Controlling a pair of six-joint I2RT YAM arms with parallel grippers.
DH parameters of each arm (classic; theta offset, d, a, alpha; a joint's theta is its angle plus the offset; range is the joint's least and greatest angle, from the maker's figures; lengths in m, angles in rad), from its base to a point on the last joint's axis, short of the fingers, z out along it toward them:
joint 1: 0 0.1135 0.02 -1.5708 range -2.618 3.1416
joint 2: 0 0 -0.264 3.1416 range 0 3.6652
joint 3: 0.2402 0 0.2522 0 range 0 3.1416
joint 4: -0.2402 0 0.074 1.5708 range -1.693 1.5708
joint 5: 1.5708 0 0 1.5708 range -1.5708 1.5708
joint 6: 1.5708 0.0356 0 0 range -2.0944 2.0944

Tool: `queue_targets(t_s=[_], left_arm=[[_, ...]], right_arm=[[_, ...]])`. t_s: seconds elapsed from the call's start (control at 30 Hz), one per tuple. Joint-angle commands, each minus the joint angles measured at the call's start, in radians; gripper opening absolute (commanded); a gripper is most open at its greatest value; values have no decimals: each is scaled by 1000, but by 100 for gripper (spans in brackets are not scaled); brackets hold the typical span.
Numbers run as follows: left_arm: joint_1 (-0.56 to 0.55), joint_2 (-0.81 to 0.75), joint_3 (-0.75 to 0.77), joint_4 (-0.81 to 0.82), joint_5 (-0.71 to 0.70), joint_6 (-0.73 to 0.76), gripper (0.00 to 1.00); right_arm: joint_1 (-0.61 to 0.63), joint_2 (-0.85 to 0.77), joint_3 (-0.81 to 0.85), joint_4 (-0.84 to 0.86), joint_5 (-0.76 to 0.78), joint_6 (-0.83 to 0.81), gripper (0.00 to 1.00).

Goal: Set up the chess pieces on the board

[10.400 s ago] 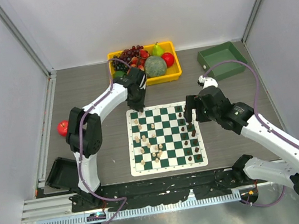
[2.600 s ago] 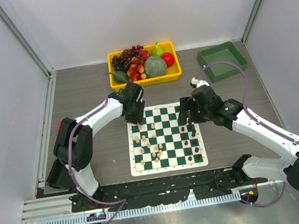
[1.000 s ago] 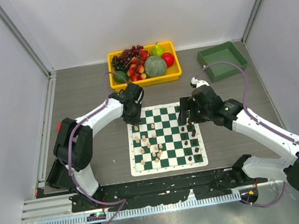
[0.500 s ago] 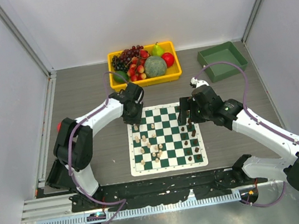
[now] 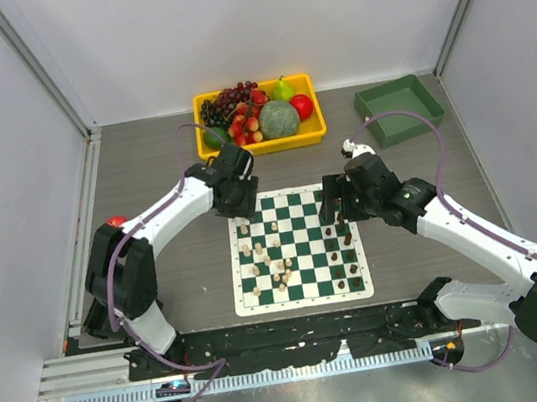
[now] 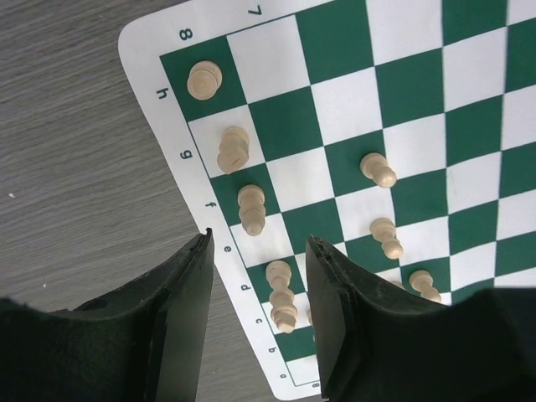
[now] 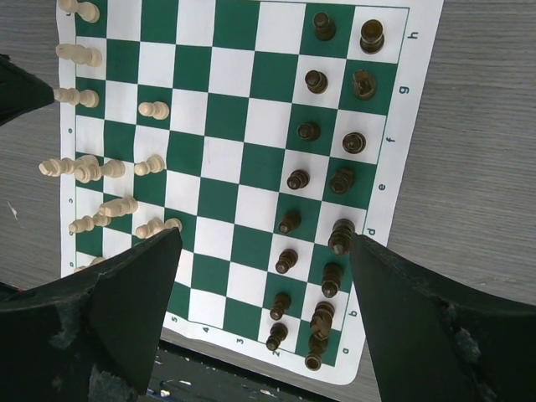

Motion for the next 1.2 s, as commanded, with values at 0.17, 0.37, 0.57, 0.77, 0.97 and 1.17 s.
queue_targets(t_s=[0.17, 0.37, 0.57, 0.77, 0.97, 1.17], left_arm=[[-48, -151, -28, 5, 37, -1, 52], [-94, -165, -66, 4, 34, -20, 49], [-111, -148, -79, -2, 16, -29, 46], [-114, -181, -97, -22, -52, -43, 48], [-111, -211, -134, -44, -122, -44, 48], [-111, -228, -185, -15, -67, -53, 48]], right_arm=[[-3, -31, -9, 36, 1, 3, 88], [-3, -37, -11, 36, 0, 3, 88], [-1, -48, -20, 36, 0, 3, 88], [-3, -57, -28, 36, 3, 8, 89], [-3, -58, -26, 38, 3, 9, 88], [-3, -55, -25, 36, -2, 9, 89]])
